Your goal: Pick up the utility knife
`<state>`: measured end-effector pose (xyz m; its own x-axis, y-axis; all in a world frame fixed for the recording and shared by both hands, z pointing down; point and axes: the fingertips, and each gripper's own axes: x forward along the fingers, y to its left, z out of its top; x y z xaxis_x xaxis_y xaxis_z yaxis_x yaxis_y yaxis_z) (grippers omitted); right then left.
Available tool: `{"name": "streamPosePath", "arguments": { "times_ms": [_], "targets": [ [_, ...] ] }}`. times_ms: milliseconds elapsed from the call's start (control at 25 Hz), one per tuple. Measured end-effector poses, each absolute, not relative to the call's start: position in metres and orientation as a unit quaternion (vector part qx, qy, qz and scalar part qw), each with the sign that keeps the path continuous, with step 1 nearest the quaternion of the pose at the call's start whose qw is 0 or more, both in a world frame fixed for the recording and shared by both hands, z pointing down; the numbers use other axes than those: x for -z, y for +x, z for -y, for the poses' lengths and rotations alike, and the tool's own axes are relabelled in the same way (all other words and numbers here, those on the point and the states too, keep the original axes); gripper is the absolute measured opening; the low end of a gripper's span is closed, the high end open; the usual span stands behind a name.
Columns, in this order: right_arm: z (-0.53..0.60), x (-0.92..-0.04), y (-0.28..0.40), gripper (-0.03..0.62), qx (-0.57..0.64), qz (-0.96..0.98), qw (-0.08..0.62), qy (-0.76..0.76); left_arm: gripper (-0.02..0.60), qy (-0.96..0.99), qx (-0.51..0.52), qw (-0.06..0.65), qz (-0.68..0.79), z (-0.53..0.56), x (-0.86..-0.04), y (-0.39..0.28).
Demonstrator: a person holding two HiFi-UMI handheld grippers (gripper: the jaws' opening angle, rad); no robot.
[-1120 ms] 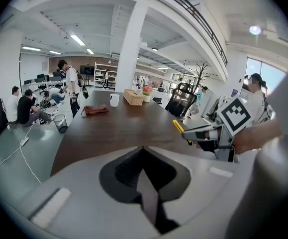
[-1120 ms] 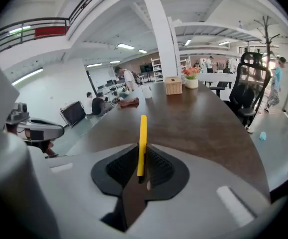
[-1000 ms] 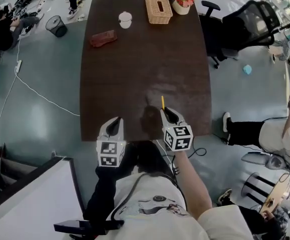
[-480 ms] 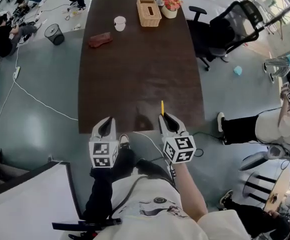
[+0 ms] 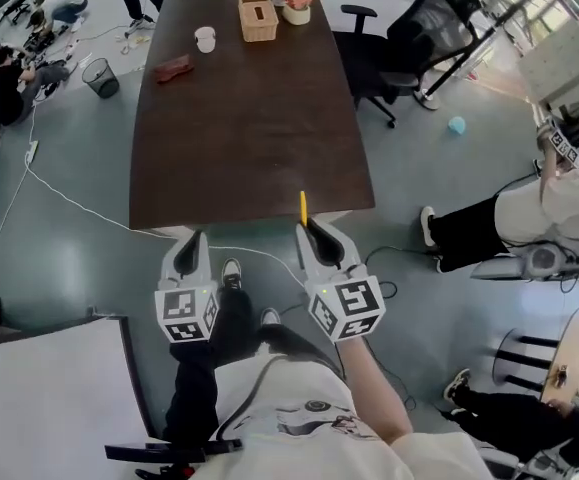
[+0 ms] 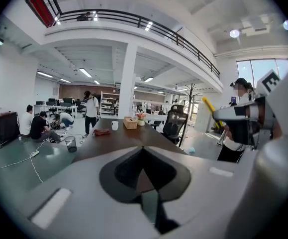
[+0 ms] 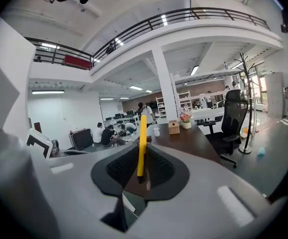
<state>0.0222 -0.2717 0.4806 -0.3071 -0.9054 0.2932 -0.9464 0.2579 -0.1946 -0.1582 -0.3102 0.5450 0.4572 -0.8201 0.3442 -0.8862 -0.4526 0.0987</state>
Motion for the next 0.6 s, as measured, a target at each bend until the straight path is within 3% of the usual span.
{"name": "streamPosePath", "arguments": {
  "times_ms": [280,600],
  "targets": [
    [0.213,-0.455,0.020,0.051,-0.159,0.797,0.037,0.581,-0.002,0.849,-0.109,0.112,0.505,0.251,-0.507,-0.162],
    [0.172,-0.465,-0.004,0.051,-0.163,0.800,0.055,0.575,-0.002,0.843,-0.111,0.127,0.510,0.205,-0.521,-0.191]
  ]
}}
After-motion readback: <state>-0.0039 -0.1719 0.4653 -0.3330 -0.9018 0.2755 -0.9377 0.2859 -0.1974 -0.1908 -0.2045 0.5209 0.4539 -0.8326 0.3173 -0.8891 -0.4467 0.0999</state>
